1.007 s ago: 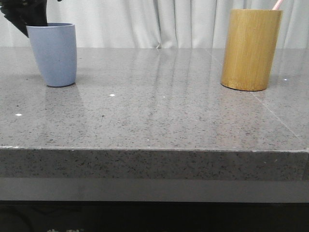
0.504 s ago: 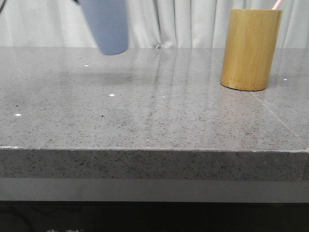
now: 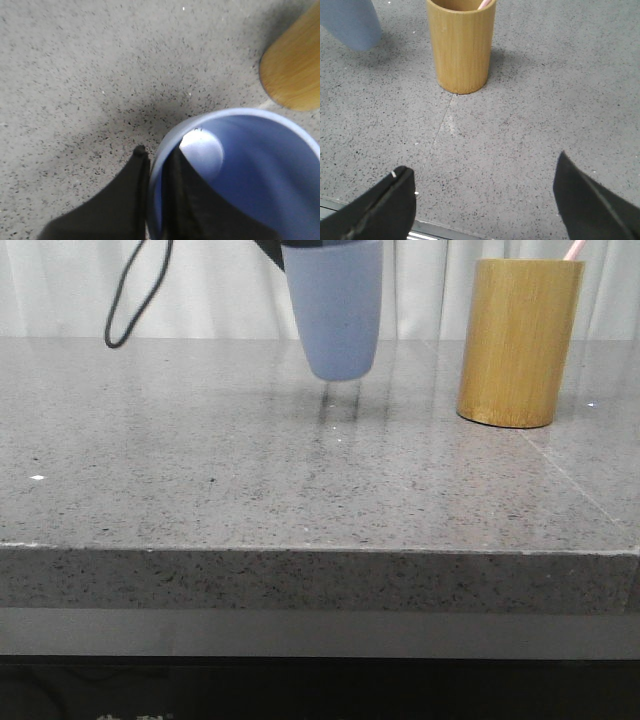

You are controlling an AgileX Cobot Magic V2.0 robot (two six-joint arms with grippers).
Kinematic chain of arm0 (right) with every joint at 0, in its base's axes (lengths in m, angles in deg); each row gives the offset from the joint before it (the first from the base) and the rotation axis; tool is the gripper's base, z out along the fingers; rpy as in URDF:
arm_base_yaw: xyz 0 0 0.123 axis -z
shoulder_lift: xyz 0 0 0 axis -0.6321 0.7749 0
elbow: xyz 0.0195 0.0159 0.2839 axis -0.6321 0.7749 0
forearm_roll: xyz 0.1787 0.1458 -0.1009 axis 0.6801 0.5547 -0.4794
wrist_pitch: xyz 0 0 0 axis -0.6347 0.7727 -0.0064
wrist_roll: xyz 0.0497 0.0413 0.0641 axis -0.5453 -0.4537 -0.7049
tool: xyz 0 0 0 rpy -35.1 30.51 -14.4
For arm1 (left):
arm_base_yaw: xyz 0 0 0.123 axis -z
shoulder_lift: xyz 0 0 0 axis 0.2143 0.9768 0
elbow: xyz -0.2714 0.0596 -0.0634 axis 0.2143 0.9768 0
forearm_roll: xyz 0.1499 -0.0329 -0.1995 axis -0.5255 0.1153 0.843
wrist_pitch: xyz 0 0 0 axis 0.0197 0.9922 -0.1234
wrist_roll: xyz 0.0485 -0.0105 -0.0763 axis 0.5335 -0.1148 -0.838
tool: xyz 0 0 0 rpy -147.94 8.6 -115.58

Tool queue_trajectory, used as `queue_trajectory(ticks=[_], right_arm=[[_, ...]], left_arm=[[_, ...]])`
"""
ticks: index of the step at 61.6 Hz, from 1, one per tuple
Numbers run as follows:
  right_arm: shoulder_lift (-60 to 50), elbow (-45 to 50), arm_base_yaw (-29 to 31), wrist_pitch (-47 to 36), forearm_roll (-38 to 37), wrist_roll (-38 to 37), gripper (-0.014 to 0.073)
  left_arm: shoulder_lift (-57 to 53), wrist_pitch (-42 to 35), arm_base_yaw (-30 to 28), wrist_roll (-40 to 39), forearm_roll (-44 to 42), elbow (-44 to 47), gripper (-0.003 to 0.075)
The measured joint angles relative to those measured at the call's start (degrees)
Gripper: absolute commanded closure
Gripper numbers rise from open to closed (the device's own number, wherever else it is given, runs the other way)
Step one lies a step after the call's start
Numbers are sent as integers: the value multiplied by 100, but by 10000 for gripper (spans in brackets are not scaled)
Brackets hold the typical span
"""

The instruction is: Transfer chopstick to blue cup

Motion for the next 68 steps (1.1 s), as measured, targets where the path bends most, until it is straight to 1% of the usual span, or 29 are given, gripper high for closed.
queue_trajectory(ticks=[19, 25, 31, 38, 40, 44, 60, 68], right_arm=[[0, 0, 0, 4, 0, 0, 14], [0, 0, 0, 13, 0, 0, 14], [0, 0, 0, 13, 0, 0, 14], [0, 0, 0, 13, 0, 0, 14], [0, 0, 0, 13, 0, 0, 14], [0, 0, 0, 13, 0, 0, 14], [0, 0, 0, 1, 0, -13, 14], [135, -91, 91, -36, -81, -341, 14]], left_arm=[[154, 44, 13, 0, -41, -8, 737], [154, 129, 13, 0, -41, -13, 710], [154, 184, 13, 0, -41, -13, 634], [154, 205, 13, 0, -41, -13, 504], [154, 205, 13, 0, -41, -23, 456], [154, 205, 13, 0, -41, -22, 416], [154, 205, 13, 0, -41, -22, 416], [55, 213, 13, 0, -41, -22, 417]])
